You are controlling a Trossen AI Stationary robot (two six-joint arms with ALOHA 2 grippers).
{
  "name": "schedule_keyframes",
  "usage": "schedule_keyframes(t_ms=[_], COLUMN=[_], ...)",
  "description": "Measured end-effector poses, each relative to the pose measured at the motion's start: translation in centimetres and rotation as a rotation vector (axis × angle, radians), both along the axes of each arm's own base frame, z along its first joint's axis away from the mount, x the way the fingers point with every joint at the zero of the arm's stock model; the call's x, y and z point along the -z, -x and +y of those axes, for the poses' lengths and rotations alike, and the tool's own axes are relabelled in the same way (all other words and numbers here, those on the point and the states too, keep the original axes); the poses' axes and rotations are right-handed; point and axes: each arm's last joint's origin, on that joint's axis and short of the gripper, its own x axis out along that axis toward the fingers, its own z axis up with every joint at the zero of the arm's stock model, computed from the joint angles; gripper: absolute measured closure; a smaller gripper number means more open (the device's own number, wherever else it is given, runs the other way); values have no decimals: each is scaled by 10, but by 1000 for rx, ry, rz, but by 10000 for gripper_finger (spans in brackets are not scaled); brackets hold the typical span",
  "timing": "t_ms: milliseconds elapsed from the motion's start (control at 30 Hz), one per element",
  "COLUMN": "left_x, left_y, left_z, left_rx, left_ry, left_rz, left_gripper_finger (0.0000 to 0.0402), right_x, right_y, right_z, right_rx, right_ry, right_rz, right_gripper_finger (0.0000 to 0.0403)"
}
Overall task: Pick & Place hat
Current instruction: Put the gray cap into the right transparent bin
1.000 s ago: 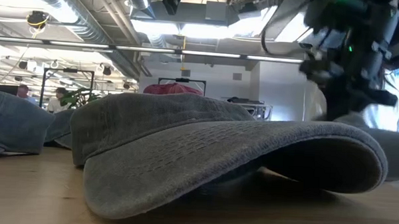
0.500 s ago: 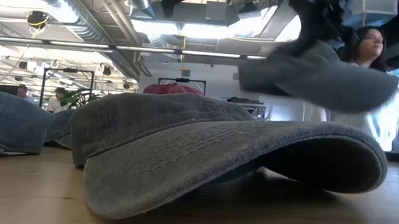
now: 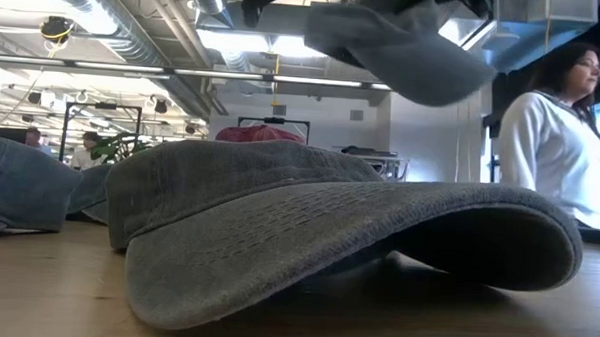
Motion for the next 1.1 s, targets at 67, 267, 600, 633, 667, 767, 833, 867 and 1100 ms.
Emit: schedule_keyframes(t_ms=[67, 267, 600, 633, 667, 767, 833, 867, 1100], left_x=[0, 0, 0, -1, -3, -7, -8, -8, -7], left_y=[0, 0, 0, 0, 0, 0, 0, 0, 0], left_z=[1, 2, 1, 1, 1, 1, 1, 1, 2], left_rx=[-18, -53, -51, -51, -50, -49, -48, -48, -49], left_ry=[4, 16, 56, 56, 55, 52, 52, 51, 49], left_rz=[0, 0, -5, -14, -31, -76, -86, -87, -68], left_gripper_finger=[166, 166, 178, 180, 183, 195, 204, 209, 246], right_x=[-4, -14, -23, -23, -23, -22, -20, -20, -15], right_y=[-4, -10, -15, -15, -15, -17, -21, -23, -33], right_z=[1, 2, 2, 2, 2, 3, 1, 1, -2], right_rx=[-23, -69, -78, -78, -78, -74, -69, -68, -64], right_ry=[20, 68, 124, 124, 123, 125, 127, 126, 142], right_rz=[-38, -113, -187, -187, -187, -193, -190, -192, -190], right_gripper_finger=[390, 390, 390, 390, 390, 391, 391, 391, 391])
